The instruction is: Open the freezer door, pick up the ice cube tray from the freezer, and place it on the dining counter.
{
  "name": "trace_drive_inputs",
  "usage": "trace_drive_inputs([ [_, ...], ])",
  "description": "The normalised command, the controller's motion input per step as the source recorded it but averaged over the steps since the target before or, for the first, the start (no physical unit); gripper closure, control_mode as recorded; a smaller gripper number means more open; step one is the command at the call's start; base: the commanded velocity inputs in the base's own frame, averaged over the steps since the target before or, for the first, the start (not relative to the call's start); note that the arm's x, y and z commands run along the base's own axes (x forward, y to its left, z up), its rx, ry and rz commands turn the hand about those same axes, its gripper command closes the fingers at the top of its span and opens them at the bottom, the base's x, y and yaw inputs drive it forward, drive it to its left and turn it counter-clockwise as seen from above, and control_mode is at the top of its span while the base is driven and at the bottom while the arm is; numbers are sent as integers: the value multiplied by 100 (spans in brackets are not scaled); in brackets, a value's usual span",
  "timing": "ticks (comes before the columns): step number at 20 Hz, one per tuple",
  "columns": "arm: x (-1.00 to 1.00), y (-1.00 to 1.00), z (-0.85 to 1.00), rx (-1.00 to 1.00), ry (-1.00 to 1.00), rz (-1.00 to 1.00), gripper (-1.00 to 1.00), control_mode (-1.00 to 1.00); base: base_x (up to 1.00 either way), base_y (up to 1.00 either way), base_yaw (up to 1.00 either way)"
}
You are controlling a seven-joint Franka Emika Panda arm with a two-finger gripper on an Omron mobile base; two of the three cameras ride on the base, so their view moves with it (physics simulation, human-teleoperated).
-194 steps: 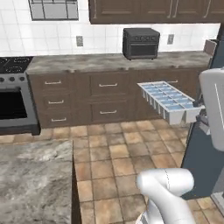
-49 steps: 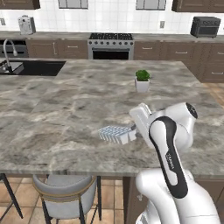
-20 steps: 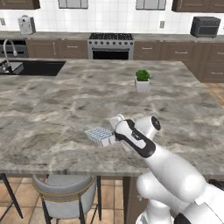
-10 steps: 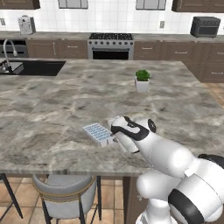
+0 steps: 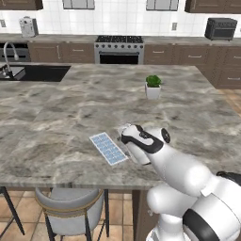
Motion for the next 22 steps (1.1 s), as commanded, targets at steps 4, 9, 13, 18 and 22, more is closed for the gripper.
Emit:
trace_drive_inputs([
  [4,0,0,49,-6,0,-1,-100,-100,0,0,0],
  [9,-1,-2,85,-7,4,-3,-100,-100,0,0,0],
  [13,-33,-19,100,-8,8,-4,-100,-100,0,0,0],
  [18,-78,-26,79,-15,2,-1,-100,-100,0,0,0],
  [22,-90,-23,48,-23,0,0,-100,-100,0,0,0],
])
